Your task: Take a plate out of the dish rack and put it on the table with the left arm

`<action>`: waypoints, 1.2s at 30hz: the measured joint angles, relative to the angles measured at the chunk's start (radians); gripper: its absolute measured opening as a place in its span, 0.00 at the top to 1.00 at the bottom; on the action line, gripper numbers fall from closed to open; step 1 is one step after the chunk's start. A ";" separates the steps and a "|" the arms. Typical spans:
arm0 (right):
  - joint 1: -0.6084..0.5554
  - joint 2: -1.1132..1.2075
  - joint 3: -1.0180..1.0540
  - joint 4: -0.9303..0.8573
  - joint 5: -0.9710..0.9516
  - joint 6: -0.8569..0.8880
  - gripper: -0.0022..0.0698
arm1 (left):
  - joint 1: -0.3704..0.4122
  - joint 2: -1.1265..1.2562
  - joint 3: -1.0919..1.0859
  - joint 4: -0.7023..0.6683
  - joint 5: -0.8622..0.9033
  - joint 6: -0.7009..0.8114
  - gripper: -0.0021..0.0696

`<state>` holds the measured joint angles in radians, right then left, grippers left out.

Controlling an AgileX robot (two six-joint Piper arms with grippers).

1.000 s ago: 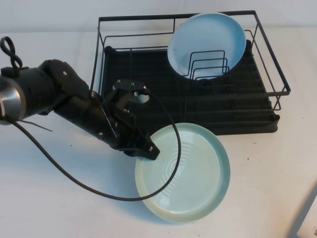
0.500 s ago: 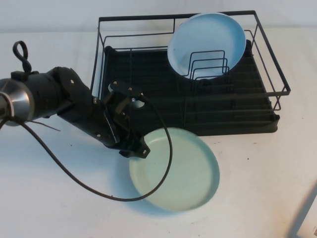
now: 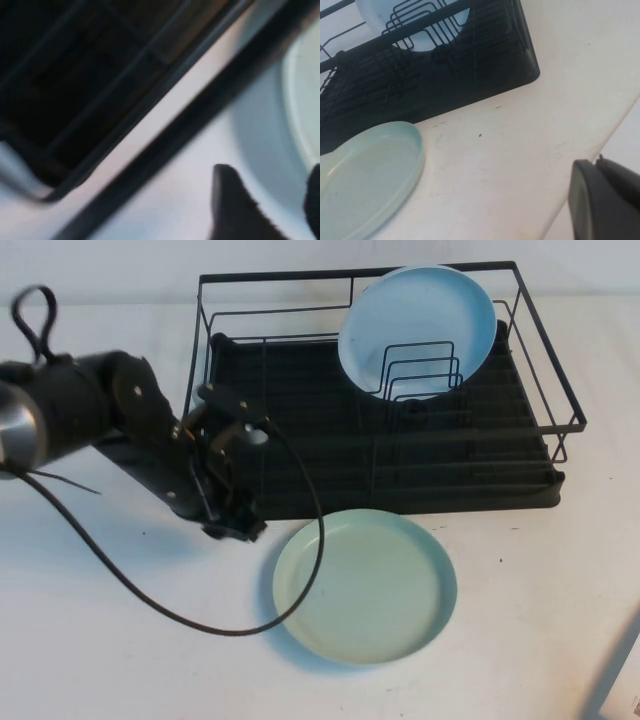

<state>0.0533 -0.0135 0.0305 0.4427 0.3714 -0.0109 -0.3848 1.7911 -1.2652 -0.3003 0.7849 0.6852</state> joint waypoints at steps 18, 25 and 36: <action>0.000 0.000 0.000 0.001 0.000 0.000 1.00 | 0.000 -0.666 0.443 -0.002 -0.246 -0.156 0.97; 0.000 0.000 0.000 0.001 0.000 0.000 1.00 | 0.000 -0.838 0.537 -0.019 -0.105 -0.199 0.97; 0.000 0.000 0.000 0.001 0.000 0.000 1.00 | 0.000 -0.929 0.541 0.160 0.091 -0.326 0.97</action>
<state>0.0533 -0.0135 0.0305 0.4441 0.3714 -0.0109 -0.3848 0.8618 -0.7246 -0.1401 0.8757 0.3595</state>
